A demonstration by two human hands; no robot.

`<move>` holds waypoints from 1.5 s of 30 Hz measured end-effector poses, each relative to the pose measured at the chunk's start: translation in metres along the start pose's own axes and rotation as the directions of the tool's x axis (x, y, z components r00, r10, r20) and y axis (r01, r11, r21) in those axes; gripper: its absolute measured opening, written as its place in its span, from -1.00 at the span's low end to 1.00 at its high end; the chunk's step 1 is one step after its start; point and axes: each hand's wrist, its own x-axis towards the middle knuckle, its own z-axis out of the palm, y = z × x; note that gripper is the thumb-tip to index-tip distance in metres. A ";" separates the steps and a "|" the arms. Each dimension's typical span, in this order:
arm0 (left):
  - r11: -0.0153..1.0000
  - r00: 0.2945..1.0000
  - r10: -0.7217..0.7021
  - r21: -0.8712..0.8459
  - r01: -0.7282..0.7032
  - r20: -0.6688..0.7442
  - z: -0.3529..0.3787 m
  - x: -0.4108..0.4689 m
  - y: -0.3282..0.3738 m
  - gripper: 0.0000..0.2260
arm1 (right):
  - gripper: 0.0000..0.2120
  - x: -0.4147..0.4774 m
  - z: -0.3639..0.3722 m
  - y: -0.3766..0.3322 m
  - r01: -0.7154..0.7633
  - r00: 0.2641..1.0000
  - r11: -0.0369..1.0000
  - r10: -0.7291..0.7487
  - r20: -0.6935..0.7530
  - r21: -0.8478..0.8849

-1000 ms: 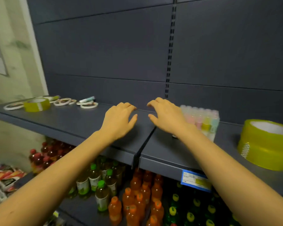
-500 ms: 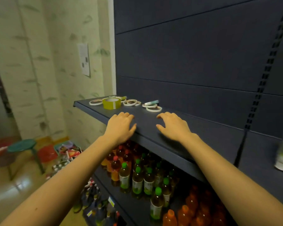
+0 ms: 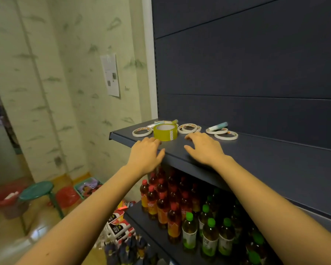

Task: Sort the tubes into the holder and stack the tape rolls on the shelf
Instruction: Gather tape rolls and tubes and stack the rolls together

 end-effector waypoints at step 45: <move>0.773 0.927 0.357 -0.594 -0.222 0.119 0.102 0.305 -0.135 -0.71 | -0.77 0.200 0.042 0.045 -0.785 0.607 0.618 0.755 -0.249 -0.040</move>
